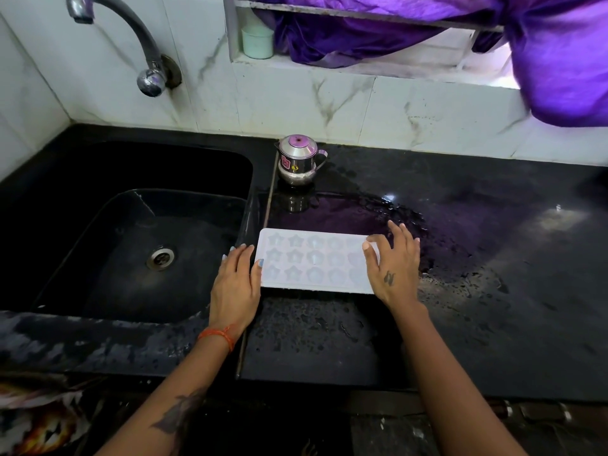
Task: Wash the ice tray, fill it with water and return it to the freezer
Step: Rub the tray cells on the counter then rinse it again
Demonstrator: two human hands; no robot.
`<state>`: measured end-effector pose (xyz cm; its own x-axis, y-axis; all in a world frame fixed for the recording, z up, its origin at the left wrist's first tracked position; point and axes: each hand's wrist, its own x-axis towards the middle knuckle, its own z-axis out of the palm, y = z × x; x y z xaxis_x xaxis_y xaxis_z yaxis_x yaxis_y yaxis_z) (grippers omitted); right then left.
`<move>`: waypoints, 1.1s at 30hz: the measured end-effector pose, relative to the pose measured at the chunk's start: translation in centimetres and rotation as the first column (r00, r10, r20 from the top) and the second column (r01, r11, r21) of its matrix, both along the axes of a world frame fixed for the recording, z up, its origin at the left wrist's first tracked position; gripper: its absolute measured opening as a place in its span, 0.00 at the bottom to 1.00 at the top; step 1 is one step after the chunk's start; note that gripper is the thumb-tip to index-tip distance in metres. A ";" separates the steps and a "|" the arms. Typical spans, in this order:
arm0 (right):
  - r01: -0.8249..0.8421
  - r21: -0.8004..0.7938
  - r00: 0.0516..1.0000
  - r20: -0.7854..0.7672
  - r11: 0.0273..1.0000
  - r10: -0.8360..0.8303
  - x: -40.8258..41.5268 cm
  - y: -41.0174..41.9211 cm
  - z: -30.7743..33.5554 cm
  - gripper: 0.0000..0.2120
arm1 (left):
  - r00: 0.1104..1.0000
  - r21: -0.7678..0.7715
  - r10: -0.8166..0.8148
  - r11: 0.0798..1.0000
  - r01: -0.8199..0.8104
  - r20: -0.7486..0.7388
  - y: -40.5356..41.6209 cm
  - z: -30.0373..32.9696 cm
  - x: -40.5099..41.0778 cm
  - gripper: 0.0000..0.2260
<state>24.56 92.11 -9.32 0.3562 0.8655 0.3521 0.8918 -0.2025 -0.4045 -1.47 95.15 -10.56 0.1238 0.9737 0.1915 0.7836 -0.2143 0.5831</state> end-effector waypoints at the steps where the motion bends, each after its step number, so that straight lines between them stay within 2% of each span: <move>1: -0.022 0.028 1.000 0.018 0.999 0.022 -0.3 0.3 0.1 0.26 | 1.000 0.002 0.001 1.000 -0.001 -0.004 0.0 0.0 0.0 0.19; 3: -0.055 0.041 0.997 0.056 0.998 0.053 -0.8 0.8 0.2 0.26 | 1.000 0.002 0.002 1.000 -0.002 -0.003 0.0 0.0 0.0 0.19; 11: -0.019 -0.136 0.986 0.161 0.991 0.041 -2.3 1.4 -0.3 0.36 | 1.000 -0.002 -0.008 1.000 0.008 0.005 0.1 -0.2 0.0 0.19; 15: -0.030 -0.153 0.988 0.145 0.988 0.052 -2.3 1.3 -0.2 0.36 | 1.000 -0.011 -0.009 1.000 0.009 -0.001 0.2 -0.3 -0.1 0.24; 24: 0.061 -0.185 0.977 0.212 0.981 -0.020 -2.6 1.0 0.1 0.36 | 1.000 -0.010 -0.009 1.000 0.009 -0.004 0.1 -0.1 0.0 0.25; 33: 0.063 -0.207 0.980 0.196 0.976 -0.021 -2.7 1.0 0.1 0.36 | 1.000 -0.005 -0.013 1.000 0.013 0.001 0.1 -0.1 -0.1 0.20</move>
